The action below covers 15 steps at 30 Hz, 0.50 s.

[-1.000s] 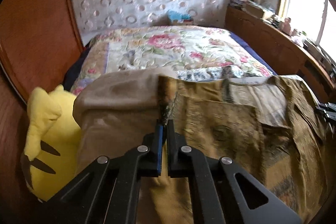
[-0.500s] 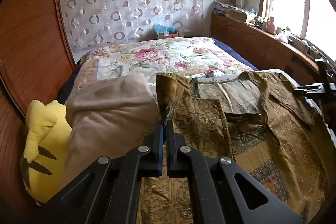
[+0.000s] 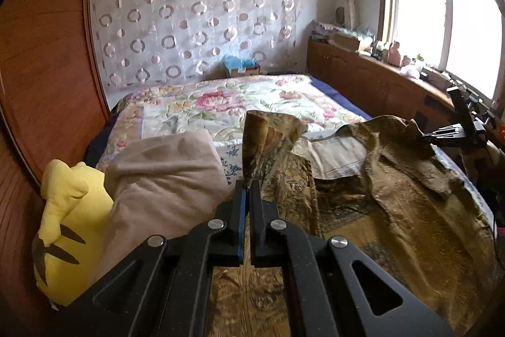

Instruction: Fold small clothes

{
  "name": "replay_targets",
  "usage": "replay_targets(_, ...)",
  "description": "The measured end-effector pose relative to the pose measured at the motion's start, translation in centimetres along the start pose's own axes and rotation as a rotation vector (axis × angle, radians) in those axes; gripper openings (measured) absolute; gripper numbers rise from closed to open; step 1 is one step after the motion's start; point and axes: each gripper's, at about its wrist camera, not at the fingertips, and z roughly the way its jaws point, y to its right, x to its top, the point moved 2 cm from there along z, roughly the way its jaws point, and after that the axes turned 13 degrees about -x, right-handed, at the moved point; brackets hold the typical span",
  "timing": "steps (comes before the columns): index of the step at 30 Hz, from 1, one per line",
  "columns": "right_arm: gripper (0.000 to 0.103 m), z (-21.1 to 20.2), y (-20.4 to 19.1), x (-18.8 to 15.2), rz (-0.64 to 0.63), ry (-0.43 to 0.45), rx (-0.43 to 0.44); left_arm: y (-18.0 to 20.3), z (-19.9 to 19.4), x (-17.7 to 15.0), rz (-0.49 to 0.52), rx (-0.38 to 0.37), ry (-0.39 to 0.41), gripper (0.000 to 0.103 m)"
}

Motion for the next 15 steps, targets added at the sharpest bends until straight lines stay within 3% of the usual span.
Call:
replay_targets(9, 0.003, -10.9, 0.0, -4.7, 0.02, 0.238, 0.103, 1.6, -6.4, -3.0, -0.036, -0.023, 0.103, 0.002)
replay_targets(15, 0.003, -14.9, 0.3, -10.7, 0.01, 0.263, 0.143, 1.5, -8.6, -6.3, -0.08, -0.024, 0.094, 0.002)
